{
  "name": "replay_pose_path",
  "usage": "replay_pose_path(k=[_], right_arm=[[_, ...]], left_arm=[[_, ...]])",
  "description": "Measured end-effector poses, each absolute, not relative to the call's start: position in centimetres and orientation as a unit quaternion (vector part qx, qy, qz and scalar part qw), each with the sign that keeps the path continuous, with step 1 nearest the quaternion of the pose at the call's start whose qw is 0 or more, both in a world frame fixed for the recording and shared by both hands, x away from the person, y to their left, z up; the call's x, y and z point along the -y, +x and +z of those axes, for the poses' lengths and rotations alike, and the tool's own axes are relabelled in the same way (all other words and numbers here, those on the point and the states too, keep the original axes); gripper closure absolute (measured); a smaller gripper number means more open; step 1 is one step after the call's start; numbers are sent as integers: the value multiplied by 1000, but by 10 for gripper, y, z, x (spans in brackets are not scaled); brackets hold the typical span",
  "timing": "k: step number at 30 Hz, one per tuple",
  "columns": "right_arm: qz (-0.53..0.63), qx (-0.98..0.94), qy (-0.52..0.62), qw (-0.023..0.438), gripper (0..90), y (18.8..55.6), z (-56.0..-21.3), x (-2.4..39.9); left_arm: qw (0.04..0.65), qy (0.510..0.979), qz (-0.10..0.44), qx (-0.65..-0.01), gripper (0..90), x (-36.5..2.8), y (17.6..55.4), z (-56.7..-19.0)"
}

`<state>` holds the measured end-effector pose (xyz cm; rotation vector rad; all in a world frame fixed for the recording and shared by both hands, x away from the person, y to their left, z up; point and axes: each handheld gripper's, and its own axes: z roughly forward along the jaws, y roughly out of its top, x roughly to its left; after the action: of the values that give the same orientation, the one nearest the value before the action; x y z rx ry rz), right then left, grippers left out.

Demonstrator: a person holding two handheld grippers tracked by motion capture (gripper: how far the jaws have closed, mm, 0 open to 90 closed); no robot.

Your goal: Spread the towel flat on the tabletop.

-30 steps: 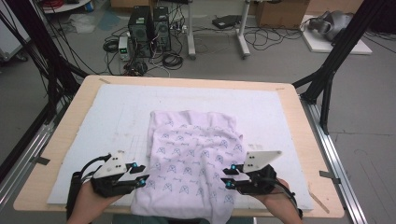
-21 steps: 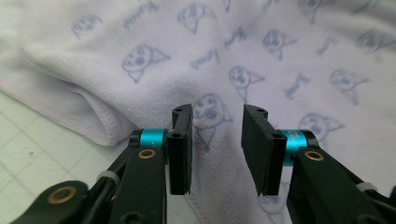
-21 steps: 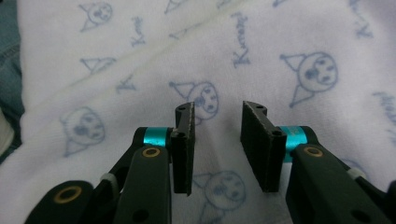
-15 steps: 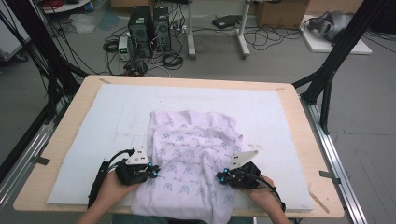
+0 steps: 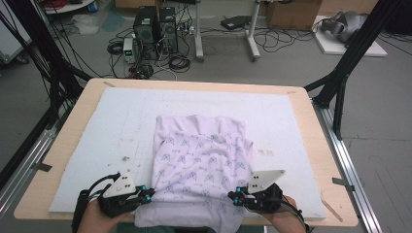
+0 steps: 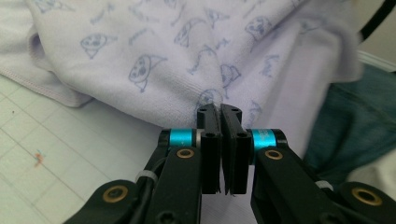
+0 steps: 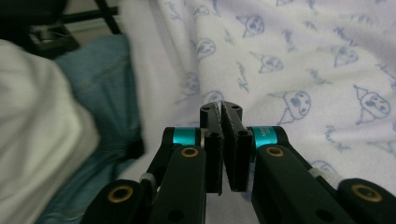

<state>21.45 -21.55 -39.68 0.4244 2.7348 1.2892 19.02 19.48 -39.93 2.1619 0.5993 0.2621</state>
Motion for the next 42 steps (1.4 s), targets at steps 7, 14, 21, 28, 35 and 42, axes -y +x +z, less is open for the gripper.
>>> replay_pose_path(k=[7, 14, 21, 28, 35, 42], right_arm=[[460, -882, 91, 39, 766, 196, -361, 217], [411, -897, 144, 81, 671, 233, -390, 218], [369, -908, 184, 69, 665, 265, -431, 210], [367, -912, 174, 56, 878, 264, -440, 205], [394, -906, 148, 47, 880, 243, -423, 204], [412, -902, 121, 36, 877, 216, -404, 207]], left_arm=[[444, 862, 117, -214, 701, -198, 165, -372], [435, 858, 129, -243, 604, -190, 218, -402], [389, 878, 117, -255, 612, -168, 264, -436], [379, 888, 121, -230, 876, -165, 259, -439], [392, 883, 135, -222, 896, -184, 225, -418], [391, 883, 136, -221, 865, -206, 199, -405]])
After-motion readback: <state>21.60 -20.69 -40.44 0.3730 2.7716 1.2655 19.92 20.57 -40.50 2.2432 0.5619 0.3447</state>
